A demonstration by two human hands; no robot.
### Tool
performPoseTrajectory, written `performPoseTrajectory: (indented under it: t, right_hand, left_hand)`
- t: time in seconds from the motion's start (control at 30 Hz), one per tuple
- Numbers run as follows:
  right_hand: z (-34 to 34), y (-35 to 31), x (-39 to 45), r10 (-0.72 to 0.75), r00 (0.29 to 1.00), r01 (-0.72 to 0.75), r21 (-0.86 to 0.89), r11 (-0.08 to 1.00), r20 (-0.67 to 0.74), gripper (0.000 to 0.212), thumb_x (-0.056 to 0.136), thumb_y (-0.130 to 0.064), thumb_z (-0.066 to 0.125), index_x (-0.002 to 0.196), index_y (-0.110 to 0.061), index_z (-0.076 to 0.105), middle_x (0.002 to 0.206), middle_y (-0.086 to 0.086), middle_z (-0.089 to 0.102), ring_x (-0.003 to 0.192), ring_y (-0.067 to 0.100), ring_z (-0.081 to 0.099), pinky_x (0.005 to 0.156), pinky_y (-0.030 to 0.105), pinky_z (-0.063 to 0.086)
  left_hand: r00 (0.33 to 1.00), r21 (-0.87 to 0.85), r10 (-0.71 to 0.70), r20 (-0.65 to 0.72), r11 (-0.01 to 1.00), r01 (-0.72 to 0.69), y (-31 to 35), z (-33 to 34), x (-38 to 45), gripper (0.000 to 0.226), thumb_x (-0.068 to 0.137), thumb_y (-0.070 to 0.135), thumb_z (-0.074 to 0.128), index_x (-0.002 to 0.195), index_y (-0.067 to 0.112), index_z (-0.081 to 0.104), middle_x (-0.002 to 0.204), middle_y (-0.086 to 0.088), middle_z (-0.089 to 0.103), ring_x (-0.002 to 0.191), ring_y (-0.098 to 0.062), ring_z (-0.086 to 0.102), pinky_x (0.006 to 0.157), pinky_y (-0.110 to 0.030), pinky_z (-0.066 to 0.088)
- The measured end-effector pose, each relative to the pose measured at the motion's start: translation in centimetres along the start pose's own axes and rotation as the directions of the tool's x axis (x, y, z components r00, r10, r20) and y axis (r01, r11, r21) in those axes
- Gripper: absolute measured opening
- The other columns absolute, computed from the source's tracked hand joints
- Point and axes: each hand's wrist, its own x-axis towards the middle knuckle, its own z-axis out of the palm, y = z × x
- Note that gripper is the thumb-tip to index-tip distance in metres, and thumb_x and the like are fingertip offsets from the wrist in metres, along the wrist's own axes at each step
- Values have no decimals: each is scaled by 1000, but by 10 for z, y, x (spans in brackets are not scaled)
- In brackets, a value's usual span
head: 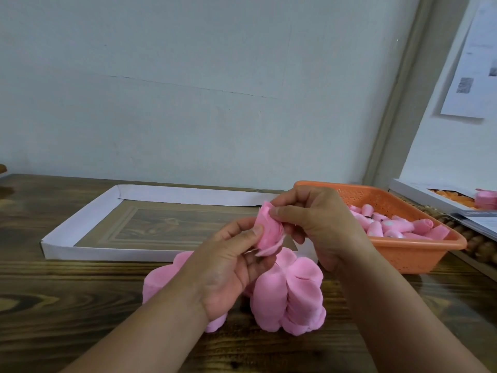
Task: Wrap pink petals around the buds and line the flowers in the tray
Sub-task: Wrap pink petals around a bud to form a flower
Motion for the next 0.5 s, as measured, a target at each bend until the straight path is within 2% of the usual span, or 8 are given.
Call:
performPoseTrajectory:
  t: [0.17,0.33,0.43,0.5]
  right_hand:
    - [3,2,0,-50,999,51,30,998,-22,12,79,10,64,73,0,65,45,-2,55,36,5,41,36,14,32]
    - [4,2,-2,-85,996,85,-24,996,-22,15,81,6,64,75,-8,68,49,-5,60,39,5,45,39,12,34]
    - [6,1,-2,-106,994,102,-120,988,-27,10,85,-7,64,89,-13,71,66,-8,67,53,1,54,47,12,40]
    - [4,-1,-4,-202,979,190,-239,952,-26,13,85,-18,66,97,-23,67,86,-9,67,69,-2,57,59,11,43]
  left_hand:
    - [1000,-60,-17,-18,998,16,2,2,0,24,68,10,63,92,6,65,81,-13,73,65,-19,71,52,-24,56]
    - [998,-156,-49,-29,987,44,5,1,0,32,74,5,62,106,5,63,88,-14,72,70,-20,70,53,-23,56]
    - [998,-193,-59,-29,980,53,7,1,1,36,75,5,61,112,6,62,91,-13,72,72,-20,69,54,-21,56]
    - [998,-205,-55,-22,977,49,10,1,1,36,74,6,62,111,6,62,90,-12,72,72,-20,69,53,-20,55]
